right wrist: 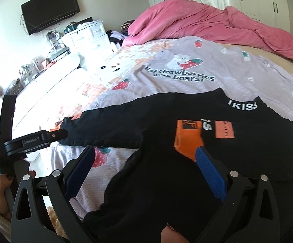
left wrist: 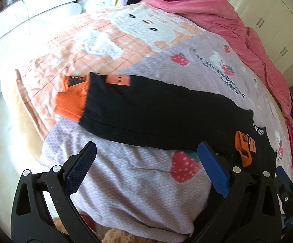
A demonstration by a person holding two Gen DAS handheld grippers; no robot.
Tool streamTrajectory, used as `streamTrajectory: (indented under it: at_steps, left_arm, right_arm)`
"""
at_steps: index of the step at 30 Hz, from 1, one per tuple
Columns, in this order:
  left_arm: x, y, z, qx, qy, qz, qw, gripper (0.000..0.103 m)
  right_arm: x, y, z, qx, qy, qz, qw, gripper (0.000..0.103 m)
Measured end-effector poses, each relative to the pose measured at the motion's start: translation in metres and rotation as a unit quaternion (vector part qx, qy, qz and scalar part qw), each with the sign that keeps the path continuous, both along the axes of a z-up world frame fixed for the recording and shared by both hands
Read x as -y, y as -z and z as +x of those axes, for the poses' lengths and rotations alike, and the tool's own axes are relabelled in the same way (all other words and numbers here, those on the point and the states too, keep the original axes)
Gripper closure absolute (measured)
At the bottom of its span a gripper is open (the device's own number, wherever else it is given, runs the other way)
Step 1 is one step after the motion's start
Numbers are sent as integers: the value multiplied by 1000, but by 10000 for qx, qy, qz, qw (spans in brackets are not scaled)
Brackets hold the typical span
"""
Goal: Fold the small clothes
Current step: 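Open the right gripper and withdraw it from the folded sleeve, then grasp the other orange-cuffed sleeve end with the left gripper and lift it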
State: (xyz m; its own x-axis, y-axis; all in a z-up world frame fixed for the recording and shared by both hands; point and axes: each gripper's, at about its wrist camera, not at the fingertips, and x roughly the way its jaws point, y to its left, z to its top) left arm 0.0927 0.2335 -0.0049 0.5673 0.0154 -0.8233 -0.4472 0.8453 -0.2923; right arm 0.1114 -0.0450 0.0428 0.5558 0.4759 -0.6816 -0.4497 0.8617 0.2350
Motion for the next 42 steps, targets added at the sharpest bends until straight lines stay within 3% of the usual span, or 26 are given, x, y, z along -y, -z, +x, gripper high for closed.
streamTrajectory:
  at_steps: [17,31,37,40,42]
  left_arm:
    - [-64,32,-19,8,-776,-552,9955,9]
    - [-105,55,-9,348,-1292,-1079,9851,12]
    - [-112,57,6,308,-1382,-947,9854,32]
    - [-113,55,10,312,-1394,-866,9860,51]
    - [-112,52,10,370,-1365,-859,9862,73]
  right_arm:
    - [-45,7,-8,16,-395,-151,9991,5]
    - [-35,20,0,-203,-170,-170,9995,5]
    - [-23,22,6,-276,19,-140,9995,5]
    - [-18,21,7,-268,95,-130,9995,5]
    - [-14,21,7,-270,148,-121,9995,5]
